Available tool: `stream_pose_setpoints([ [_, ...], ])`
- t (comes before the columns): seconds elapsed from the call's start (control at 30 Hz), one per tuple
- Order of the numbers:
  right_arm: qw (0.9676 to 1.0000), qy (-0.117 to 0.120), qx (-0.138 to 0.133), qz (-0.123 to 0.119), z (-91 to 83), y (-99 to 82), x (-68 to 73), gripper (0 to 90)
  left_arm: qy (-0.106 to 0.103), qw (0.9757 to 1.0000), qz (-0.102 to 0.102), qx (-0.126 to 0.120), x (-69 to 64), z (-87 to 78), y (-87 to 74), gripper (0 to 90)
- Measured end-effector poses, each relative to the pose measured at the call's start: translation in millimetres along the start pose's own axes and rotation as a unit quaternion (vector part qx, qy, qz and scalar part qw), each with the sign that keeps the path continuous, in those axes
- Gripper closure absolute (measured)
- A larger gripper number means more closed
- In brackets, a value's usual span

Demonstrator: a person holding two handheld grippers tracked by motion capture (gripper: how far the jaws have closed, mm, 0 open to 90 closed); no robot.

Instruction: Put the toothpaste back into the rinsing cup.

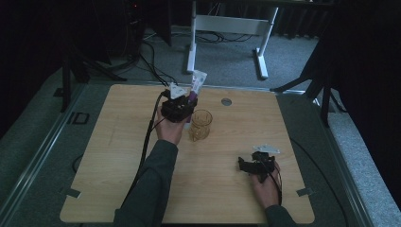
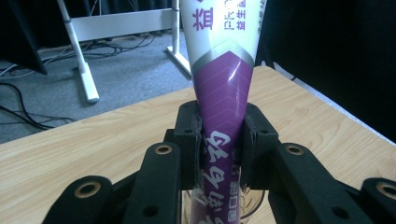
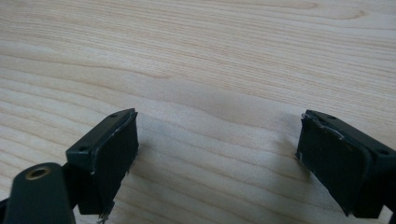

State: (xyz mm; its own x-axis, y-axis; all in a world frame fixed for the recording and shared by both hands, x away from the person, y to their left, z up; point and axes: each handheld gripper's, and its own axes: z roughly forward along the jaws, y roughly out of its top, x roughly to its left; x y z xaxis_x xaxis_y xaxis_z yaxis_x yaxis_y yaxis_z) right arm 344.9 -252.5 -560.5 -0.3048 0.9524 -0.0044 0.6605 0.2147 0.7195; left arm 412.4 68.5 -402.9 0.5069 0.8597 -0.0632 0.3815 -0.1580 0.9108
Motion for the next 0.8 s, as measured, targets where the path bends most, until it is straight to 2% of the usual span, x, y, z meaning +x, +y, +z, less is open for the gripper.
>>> stream_pose_setpoints([
  [0.27,1.0,0.0,0.0,0.0,0.0,0.0,0.0,12.3,-0.004,1.0,0.005,-0.003,-4.0,4.7,3.0,71.8],
  [0.43,1.0,0.0,0.0,0.0,0.0,0.0,0.0,12.3,-0.004,0.9999,-0.003,-0.009,-3.1,6.8,3.6,71.8],
  [0.8,1.0,0.0,0.0,0.0,0.0,0.0,0.1,12.3,-0.004,0.9999,-0.004,-0.016,-1.9,11.2,6.0,71.8],
])
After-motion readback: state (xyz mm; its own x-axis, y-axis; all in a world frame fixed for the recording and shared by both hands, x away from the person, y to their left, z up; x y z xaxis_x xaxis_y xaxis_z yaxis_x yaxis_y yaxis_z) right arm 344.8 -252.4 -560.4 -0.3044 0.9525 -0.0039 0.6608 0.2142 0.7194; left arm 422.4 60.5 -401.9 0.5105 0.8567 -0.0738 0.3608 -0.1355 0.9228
